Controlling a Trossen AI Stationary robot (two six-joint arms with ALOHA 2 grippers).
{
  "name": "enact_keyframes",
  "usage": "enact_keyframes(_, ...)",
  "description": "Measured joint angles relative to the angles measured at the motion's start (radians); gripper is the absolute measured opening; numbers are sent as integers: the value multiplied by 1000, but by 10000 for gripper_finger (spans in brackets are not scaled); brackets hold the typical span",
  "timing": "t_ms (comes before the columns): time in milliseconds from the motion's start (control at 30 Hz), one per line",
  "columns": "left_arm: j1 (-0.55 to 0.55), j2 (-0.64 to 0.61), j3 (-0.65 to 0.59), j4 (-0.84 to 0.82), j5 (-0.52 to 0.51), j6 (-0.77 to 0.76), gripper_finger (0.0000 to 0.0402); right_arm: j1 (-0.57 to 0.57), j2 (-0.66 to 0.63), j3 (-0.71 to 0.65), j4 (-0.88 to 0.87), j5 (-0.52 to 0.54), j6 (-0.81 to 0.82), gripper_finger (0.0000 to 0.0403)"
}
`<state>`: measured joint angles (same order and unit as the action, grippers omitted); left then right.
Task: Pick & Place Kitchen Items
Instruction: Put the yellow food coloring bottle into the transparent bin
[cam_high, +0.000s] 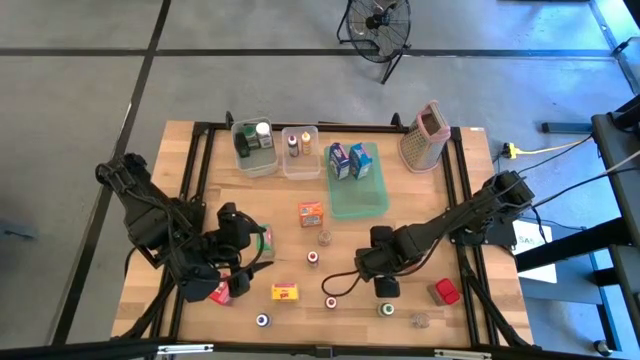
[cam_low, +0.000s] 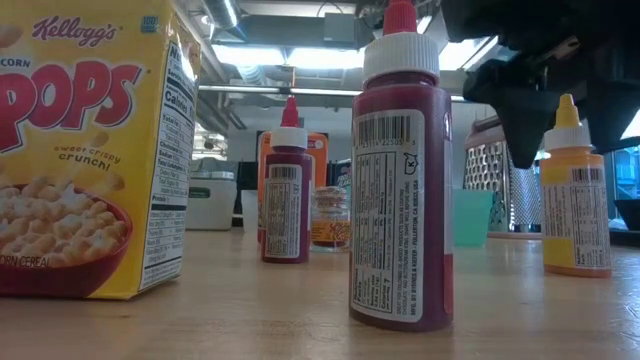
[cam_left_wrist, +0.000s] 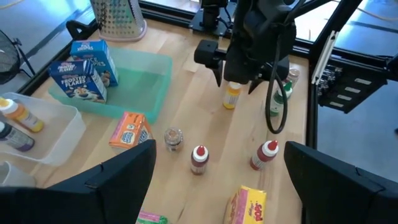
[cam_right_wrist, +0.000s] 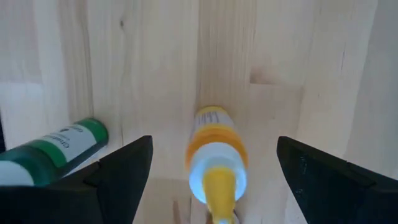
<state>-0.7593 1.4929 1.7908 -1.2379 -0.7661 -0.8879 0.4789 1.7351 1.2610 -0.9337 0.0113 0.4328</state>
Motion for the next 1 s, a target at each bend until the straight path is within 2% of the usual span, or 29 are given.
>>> enact_keyframes(333, 0, 0, 0, 0, -2, 10, 349, -14, 0, -80, 86, -39, -1, 346)
enact_keyframes(767, 0, 0, 0, -1, -2, 30, 349, -15, 0, -116, 136, -42, 5, 345)
enact_keyframes(1000, 0, 0, 0, -1, -2, 30, 349, -16, 0, -116, 134, -42, 5, 313)
